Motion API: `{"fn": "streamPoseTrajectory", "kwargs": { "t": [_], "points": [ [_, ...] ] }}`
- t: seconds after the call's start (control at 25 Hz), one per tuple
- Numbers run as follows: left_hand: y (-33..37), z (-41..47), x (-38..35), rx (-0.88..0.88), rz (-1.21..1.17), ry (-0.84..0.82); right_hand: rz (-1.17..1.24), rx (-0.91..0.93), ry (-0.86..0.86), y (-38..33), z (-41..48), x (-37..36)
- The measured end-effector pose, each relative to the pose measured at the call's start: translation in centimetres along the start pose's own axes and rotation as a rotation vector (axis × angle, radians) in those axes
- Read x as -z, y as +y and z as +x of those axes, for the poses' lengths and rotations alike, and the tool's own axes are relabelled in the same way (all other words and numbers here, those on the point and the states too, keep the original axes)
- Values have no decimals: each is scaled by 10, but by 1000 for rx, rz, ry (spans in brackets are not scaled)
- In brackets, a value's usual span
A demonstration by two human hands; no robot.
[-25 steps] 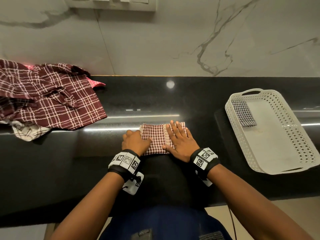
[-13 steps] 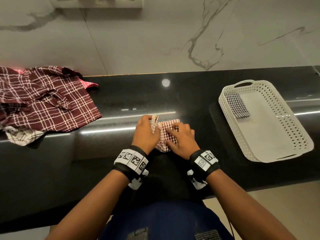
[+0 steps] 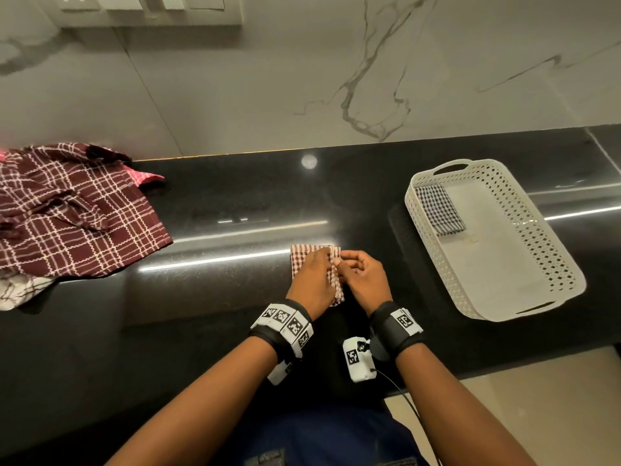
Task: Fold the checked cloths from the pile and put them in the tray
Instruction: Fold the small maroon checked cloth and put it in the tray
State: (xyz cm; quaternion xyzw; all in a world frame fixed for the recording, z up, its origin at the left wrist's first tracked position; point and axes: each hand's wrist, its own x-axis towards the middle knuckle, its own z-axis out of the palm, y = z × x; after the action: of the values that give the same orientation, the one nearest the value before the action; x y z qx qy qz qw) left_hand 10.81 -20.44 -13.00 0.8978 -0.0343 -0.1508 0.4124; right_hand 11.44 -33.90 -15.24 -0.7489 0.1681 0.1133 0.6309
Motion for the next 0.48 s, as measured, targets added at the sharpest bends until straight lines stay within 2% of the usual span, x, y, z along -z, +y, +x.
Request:
{"fn": "streamPoseTrajectory", "kwargs": {
  "t": [0.12,0.24,0.36,0.48],
  "points": [
    [-17,-11,5,-99,-29,18,-184,-5,76,-1,4,-6],
    [-40,-12,10,-217,216,128,-320,12,76,-3,9,-10],
    [-49,-5,4,-180,576,-38,-374,40,48,-6,9,-10],
    [-52,1,-11,-176,756,-101,-578,108,69,-4,6,-11]
  ]
}}
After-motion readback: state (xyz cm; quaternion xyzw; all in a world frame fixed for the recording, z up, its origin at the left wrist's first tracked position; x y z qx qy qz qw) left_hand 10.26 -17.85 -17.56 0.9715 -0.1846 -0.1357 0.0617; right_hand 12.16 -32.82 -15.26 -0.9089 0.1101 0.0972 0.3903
